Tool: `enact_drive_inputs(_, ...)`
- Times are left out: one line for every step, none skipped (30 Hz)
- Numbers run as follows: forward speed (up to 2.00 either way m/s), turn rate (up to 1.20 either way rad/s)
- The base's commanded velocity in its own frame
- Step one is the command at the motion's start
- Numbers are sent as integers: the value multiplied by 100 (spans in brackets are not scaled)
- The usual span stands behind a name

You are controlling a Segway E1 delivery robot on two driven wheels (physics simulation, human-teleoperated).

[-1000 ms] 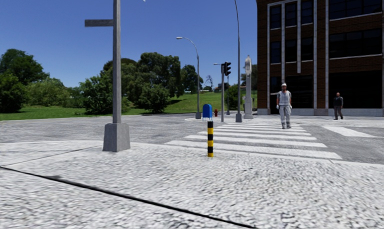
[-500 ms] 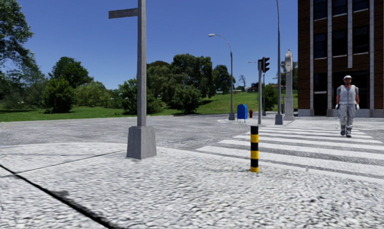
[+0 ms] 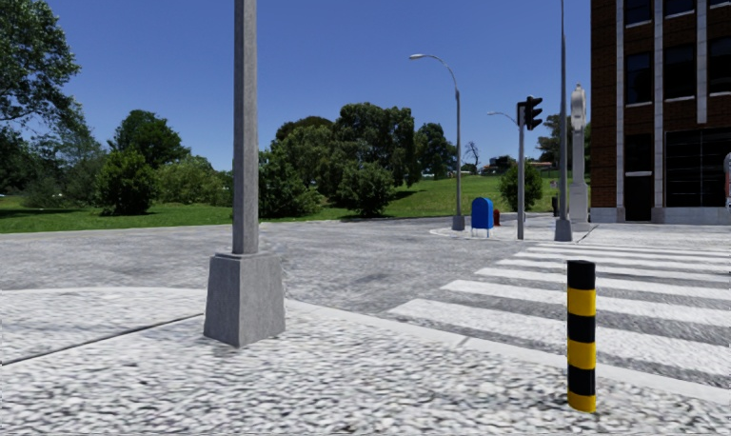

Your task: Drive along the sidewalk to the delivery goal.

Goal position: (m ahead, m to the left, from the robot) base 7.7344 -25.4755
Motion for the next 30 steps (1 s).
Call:
enact_drive_inputs(200, 0)
enact_drive_inputs(200, 0)
enact_drive_inputs(200, 0)
enact_drive_inputs(200, -16)
enact_drive_inputs(200, -41)
enact_drive_inputs(200, -51)
enact_drive_inputs(200, -54)
enact_drive_inputs(200, -54)
enact_drive_inputs(200, -55)
enact_drive_inputs(198, -55)
enact_drive_inputs(191, -55)
enact_drive_inputs(191, -55)
enact_drive_inputs(186, -55)
enact_drive_inputs(181, -55)
enact_drive_inputs(178, -55)
enact_drive_inputs(172, -55)
enact_drive_inputs(172, -55)
enact_drive_inputs(165, -55)
enact_drive_inputs(153, -55)
enact_drive_inputs(143, -55)
enact_drive_inputs(135, -55)
enact_drive_inputs(135, -55)
enact_drive_inputs(131, -55)
enact_drive_inputs(130, -55)
enact_drive_inputs(129, -55)
enact_drive_inputs(128, -55)
enact_drive_inputs(128, -55)
enact_drive_inputs(127, -55)
enact_drive_inputs(126, -55)
enact_drive_inputs(126, -55)
